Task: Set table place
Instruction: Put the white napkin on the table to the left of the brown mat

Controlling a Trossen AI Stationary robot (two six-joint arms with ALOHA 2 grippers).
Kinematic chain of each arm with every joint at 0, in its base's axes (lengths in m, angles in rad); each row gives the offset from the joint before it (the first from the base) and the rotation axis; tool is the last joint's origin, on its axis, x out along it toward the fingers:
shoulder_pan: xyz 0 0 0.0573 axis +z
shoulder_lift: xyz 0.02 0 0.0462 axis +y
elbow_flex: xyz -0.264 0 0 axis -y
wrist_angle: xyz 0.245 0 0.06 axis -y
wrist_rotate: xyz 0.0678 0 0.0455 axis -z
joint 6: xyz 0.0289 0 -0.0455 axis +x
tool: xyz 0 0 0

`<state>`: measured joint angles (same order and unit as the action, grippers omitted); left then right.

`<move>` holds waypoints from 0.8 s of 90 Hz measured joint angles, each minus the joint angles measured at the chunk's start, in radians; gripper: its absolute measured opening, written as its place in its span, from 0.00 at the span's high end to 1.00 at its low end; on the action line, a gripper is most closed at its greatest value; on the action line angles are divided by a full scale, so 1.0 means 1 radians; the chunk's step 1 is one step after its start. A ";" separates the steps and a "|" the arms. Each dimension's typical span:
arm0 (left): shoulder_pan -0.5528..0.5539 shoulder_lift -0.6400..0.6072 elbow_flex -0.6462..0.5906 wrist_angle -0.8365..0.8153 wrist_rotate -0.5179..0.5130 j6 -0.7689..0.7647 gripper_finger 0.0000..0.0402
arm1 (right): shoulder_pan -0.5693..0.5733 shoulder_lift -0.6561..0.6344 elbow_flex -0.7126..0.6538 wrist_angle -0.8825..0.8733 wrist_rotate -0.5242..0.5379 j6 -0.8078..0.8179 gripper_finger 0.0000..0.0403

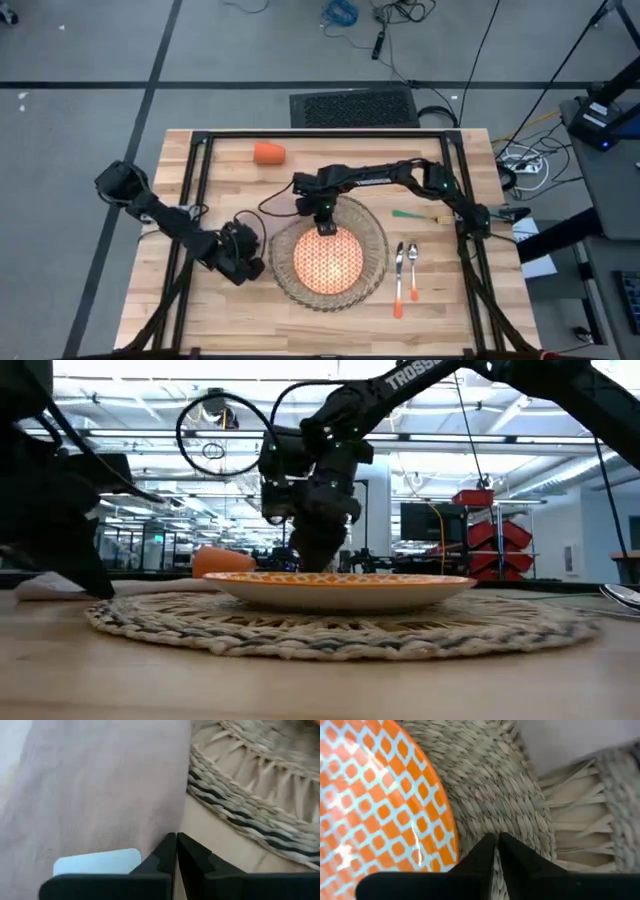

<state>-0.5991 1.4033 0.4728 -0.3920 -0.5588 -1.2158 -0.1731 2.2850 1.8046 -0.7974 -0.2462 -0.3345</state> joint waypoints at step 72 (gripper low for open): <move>-0.031 -0.002 0.000 -0.007 0.001 0.017 0.99 | -0.099 -0.493 -0.802 0.561 -0.036 0.104 0.96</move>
<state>-0.6300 1.4014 0.4728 -0.3987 -0.5579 -1.1984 -0.2725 1.7916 1.0023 -0.2360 -0.2824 -0.2307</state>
